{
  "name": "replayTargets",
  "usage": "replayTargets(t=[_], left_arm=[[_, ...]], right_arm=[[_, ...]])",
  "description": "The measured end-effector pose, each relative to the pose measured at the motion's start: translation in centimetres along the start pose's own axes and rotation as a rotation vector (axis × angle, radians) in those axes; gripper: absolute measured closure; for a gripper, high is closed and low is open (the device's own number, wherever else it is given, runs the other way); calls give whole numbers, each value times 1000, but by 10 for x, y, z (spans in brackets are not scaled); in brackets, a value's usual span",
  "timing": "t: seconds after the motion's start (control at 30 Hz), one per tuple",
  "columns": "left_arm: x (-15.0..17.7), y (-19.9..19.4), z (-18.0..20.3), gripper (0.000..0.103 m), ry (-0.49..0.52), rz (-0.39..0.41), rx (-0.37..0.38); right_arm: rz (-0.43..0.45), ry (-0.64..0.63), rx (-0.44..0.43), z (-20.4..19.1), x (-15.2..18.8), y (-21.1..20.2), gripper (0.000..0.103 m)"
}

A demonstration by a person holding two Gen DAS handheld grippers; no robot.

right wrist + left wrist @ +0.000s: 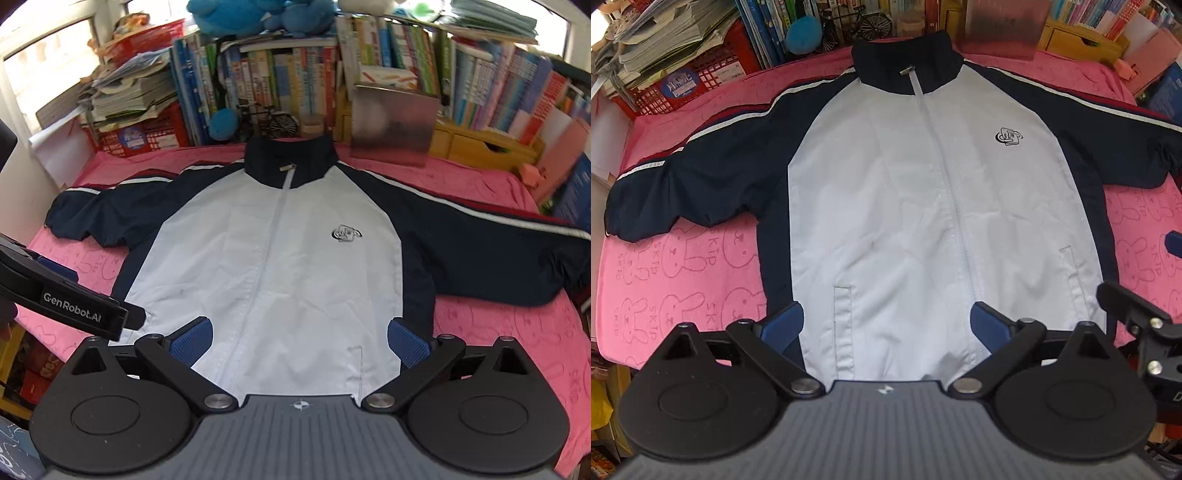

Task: Fold clothes
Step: 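Pull both grippers back from the flattened jacket, then grasp the striped cuff of one sleeve with the right gripper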

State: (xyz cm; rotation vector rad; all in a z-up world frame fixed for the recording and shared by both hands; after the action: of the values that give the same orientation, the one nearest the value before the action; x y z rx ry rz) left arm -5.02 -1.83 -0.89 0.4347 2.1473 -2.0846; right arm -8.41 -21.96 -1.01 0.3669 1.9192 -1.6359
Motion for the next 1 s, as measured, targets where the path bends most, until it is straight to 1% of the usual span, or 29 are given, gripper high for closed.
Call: replayTargets(t=[0.27, 0.6, 0.7, 0.8, 0.87, 0.97, 1.0], left_arm=[[1, -7, -12, 5, -7, -4, -11], [-4, -3, -16, 5, -38, -12, -17], [-7, -1, -17, 5, -49, -18, -25], [-10, 2, -18, 5, -65, -21, -34], [-13, 4, -18, 5, -80, -28, -48], [-17, 10, -19, 5, -108, -47, -80], [-18, 12, -18, 5, -115, -55, -92]], right_arm=[[9, 57, 24, -2, 9, -13, 1], [16, 84, 29, 6, 0, -7, 1], [52, 111, 53, 19, -4, -3, 1], [105, 214, 126, 61, -6, 3, 1], [142, 337, 182, 108, -4, 10, 2], [200, 547, 263, 188, 0, 20, 4], [214, 590, 286, 211, 1, 23, 4]])
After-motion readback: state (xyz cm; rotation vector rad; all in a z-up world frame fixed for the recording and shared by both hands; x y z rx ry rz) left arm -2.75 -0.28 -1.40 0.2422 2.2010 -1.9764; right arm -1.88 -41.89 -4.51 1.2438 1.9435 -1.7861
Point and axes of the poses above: each gripper's, at about its wrist camera, not at the fingertips, and y roughly the way its jaws point, z to its right, x to its underside, the point moved 3 cm from there along y, roughly the way its jaws point
